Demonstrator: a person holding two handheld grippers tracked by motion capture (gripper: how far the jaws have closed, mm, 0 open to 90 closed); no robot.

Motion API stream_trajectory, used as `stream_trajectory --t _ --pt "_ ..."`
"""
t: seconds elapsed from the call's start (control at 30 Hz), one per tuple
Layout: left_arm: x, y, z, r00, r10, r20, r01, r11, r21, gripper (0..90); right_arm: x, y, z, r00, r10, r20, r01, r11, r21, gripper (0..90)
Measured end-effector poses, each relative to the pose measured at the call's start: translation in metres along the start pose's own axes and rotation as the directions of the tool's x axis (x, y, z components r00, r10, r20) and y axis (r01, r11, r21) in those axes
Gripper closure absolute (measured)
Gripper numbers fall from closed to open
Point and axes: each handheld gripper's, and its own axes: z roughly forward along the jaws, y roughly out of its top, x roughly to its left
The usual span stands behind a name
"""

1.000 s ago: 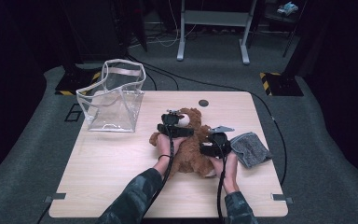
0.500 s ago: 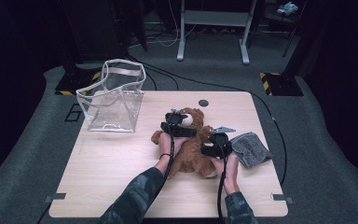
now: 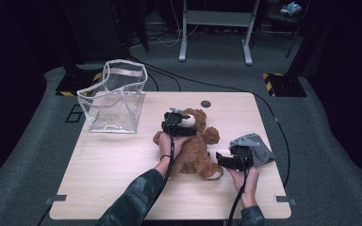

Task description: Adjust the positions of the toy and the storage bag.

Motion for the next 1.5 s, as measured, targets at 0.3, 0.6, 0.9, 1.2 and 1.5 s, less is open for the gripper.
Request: stream_trajectory --t 0.3,0.6,0.9,1.2,1.5 --pt "-0.004 -0.002 0.011 0.9990 0.045 -0.008 -0.044 0.9966 0.069 6.8 -0.015 -0.046 -0.012 0.9986 0.046 0.025 -0.047 0.999 0.023 15.6" --pt "-0.004 -0.002 0.024 0.9977 0.067 -0.010 -0.066 0.9892 0.131 1.2 -0.017 -0.072 -0.003 0.9982 0.052 0.028 -0.054 0.997 0.047 15.5" --pt "-0.004 0.001 0.001 0.9983 -0.017 0.055 0.019 0.9987 -0.047 11.7 -0.020 -0.078 -0.006 0.9976 0.062 0.030 -0.063 0.997 0.040 15.5" --pt "-0.005 -0.003 0.012 0.9999 0.004 0.016 -0.005 0.9987 0.050 10.2 -0.020 -0.076 -0.005 0.9974 0.067 0.025 -0.068 0.997 0.047 15.2" --pt "-0.002 -0.005 0.032 0.9999 0.011 0.006 -0.012 0.9892 0.146 3.7 -0.016 -0.077 -0.002 0.9984 0.040 0.040 -0.041 0.998 0.042 13.8"
